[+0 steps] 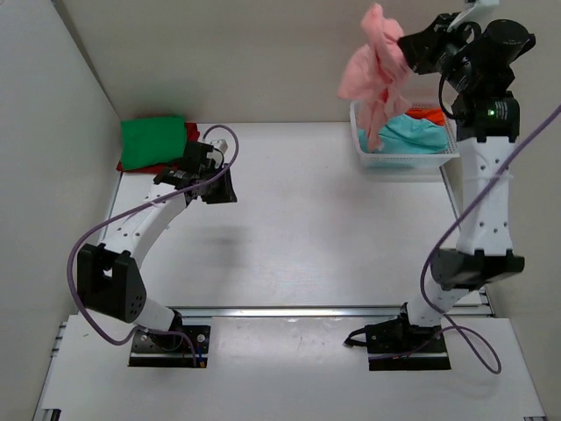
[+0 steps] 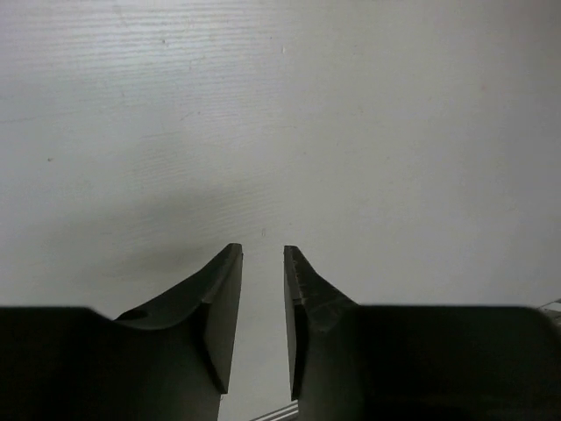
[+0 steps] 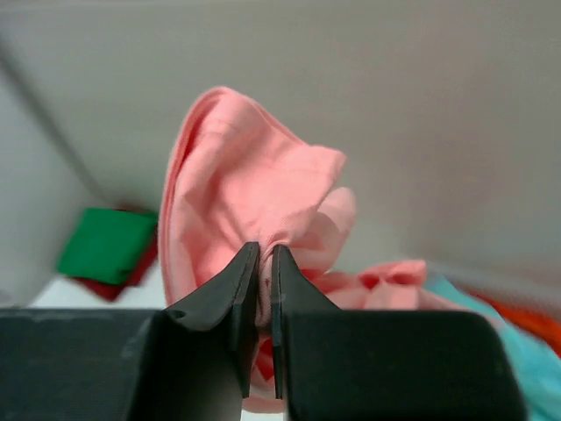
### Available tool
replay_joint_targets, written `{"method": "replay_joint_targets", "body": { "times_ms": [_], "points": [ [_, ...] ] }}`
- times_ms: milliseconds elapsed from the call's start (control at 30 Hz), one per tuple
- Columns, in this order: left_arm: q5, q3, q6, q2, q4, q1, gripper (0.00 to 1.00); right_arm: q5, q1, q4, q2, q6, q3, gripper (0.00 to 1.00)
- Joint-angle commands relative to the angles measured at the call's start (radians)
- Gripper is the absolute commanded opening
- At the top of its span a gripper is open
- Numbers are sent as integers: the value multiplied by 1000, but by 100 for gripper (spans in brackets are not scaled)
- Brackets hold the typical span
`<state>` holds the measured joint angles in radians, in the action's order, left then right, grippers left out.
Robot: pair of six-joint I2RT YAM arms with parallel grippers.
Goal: Fold and stack the t-shirts
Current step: Grab crumpled tshirt from bin with the right arm, then move the tshirt to the center of the board
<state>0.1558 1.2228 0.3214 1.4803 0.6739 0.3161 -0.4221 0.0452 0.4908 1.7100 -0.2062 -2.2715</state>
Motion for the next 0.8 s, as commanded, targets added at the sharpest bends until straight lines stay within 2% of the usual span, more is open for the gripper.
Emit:
{"method": "replay_joint_targets", "body": {
  "times_ms": [0, 33, 67, 133, 200, 233, 267, 367, 400, 467, 533, 600, 633, 667, 700, 767],
  "points": [
    [1, 59, 2, -104, -2, -9, 40, -37, -157, -46, -154, 17, -4, 0],
    [-10, 61, 2, -129, 1, -11, 36, -15, -185, -41, -177, 25, 42, 0],
    [-21, 63, 8, -159, 3, -14, 18, -4, -218, -38, -220, 31, 103, 0],
    [-41, 64, 24, -196, 9, -40, 1, 0, -266, -55, -320, 34, 214, 0],
    [-30, 57, 57, -245, 1, -60, 0, 11, -289, -109, -404, 18, 350, 0],
    [-16, 49, 83, -282, -10, -78, 3, -4, -288, -136, -439, -1, 442, 0],
    [-6, 41, 103, -323, -25, -89, 14, -29, -285, -142, -447, -8, 504, 0],
    [45, -12, 166, -432, -79, -130, 30, -35, -330, -100, -452, -1, 610, 0],
    [65, -32, 185, -466, -94, -135, 39, -30, -352, -69, -414, -1, 669, 0],
    [61, -60, 188, -492, -99, -118, 46, -43, -383, -19, -371, 13, 707, 0],
    [39, -88, 191, -497, -80, -62, 51, -35, -428, 37, -250, 42, 701, 0],
    [51, -118, 203, -485, -86, -25, 59, 49, -479, 116, -161, 76, 655, 21],
    [68, -144, 211, -482, -109, 4, 64, 131, -507, 139, -130, 82, 635, 47],
    [79, -160, 217, -463, -123, 26, 70, 170, -515, 147, -112, 68, 624, 64],
    [82, -172, 212, -444, -123, 38, 73, 242, -512, 152, -102, 67, 626, 74],
    [62, -184, 194, -399, -120, 105, 77, 287, -483, 178, -125, 25, 665, 77]
  ]
}}
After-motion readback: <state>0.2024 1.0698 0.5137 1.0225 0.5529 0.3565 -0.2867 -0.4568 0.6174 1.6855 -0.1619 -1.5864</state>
